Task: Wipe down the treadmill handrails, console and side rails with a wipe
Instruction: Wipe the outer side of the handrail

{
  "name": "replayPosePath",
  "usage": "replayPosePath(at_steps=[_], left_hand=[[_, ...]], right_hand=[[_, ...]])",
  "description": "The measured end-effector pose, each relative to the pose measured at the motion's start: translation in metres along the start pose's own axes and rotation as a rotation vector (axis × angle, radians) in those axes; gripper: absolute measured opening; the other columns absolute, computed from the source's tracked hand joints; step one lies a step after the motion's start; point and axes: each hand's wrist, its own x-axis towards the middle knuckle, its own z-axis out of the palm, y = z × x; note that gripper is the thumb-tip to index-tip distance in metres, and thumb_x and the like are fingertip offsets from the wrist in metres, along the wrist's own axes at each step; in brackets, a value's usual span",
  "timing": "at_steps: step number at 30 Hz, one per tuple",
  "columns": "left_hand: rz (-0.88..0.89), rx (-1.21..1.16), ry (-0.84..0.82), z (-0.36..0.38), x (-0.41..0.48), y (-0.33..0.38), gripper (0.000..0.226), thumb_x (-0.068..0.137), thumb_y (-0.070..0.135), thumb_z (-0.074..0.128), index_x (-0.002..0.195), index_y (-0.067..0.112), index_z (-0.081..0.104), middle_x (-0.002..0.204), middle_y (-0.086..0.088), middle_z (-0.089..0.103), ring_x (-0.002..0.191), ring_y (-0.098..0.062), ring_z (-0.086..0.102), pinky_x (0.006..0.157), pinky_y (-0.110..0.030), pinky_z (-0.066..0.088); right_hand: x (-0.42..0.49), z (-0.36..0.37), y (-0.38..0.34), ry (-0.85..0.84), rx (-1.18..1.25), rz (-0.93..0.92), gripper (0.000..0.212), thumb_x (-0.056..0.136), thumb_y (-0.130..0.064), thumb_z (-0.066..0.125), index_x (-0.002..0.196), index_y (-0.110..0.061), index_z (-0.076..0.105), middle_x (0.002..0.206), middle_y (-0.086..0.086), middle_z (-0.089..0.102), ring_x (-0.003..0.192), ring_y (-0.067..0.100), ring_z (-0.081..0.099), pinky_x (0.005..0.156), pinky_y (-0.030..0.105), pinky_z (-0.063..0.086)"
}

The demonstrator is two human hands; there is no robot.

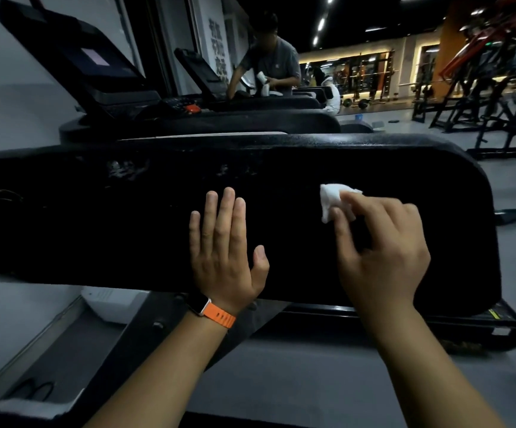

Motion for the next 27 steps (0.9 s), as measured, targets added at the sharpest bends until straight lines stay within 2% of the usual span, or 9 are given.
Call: replayPosePath(at_steps=[3, 9, 15, 21, 24, 27], left_hand=[[-0.004, 0.004, -0.014, -0.001, 0.001, 0.001, 0.065, 0.099, 0.035, 0.036, 0.154, 0.001, 0.031, 0.162, -0.018, 0.033, 0.153, -0.038, 0.027, 0.123, -0.059, 0.021], [-0.002, -0.007, -0.032, -0.002, -0.003, -0.001, 0.065, 0.100, 0.036, 0.034, 0.155, 0.003, 0.030, 0.164, -0.015, 0.029, 0.154, -0.036, 0.026, 0.123, -0.058, 0.020], [-0.004, -0.064, -0.019, -0.001, -0.003, -0.001, 0.064, 0.099, 0.037, 0.038, 0.154, 0.005, 0.033, 0.163, -0.014, 0.033, 0.154, -0.033, 0.027, 0.124, -0.055, 0.019], [0.052, -0.153, -0.112, -0.020, -0.002, -0.018, 0.068, 0.097, 0.034, 0.051, 0.156, 0.005, 0.032, 0.166, -0.013, 0.028, 0.156, -0.031, 0.022, 0.126, -0.052, 0.017], [0.033, -0.168, -0.097, -0.025, -0.004, -0.046, 0.068, 0.097, 0.032, 0.053, 0.156, 0.005, 0.034, 0.166, -0.014, 0.028, 0.156, -0.031, 0.023, 0.126, -0.053, 0.018], [0.038, -0.170, -0.082, -0.030, -0.005, -0.078, 0.068, 0.097, 0.032, 0.053, 0.156, 0.004, 0.034, 0.166, -0.016, 0.029, 0.156, -0.032, 0.021, 0.126, -0.054, 0.017]], right_hand=[[0.018, 0.011, -0.011, -0.038, -0.015, -0.089, 0.015, 0.102, -0.026, 0.068, 0.106, -0.016, 0.078, 0.096, 0.005, 0.070, 0.081, 0.032, 0.057, 0.065, 0.049, 0.049], [0.030, 0.024, -0.021, -0.025, -0.054, -0.200, 0.018, 0.100, -0.027, 0.072, 0.089, -0.014, 0.079, 0.093, 0.007, 0.069, 0.079, 0.034, 0.053, 0.061, 0.048, 0.043], [0.024, 0.029, -0.028, -0.004, -0.119, -0.253, 0.012, 0.103, -0.017, 0.069, 0.104, -0.014, 0.081, 0.096, 0.010, 0.070, 0.078, 0.034, 0.053, 0.060, 0.049, 0.045], [0.024, 0.024, -0.040, -0.039, -0.206, -0.224, 0.022, 0.106, -0.016, 0.064, 0.122, -0.009, 0.076, 0.107, 0.013, 0.071, 0.087, 0.036, 0.053, 0.071, 0.043, 0.044], [0.025, 0.026, -0.043, -0.017, -0.246, -0.200, 0.020, 0.106, -0.020, 0.064, 0.118, -0.009, 0.076, 0.105, 0.014, 0.072, 0.084, 0.037, 0.055, 0.070, 0.039, 0.041], [0.022, 0.032, -0.054, 0.048, -0.236, -0.082, 0.019, 0.105, -0.026, 0.065, 0.110, -0.011, 0.076, 0.102, 0.012, 0.071, 0.083, 0.036, 0.058, 0.067, 0.036, 0.039]])
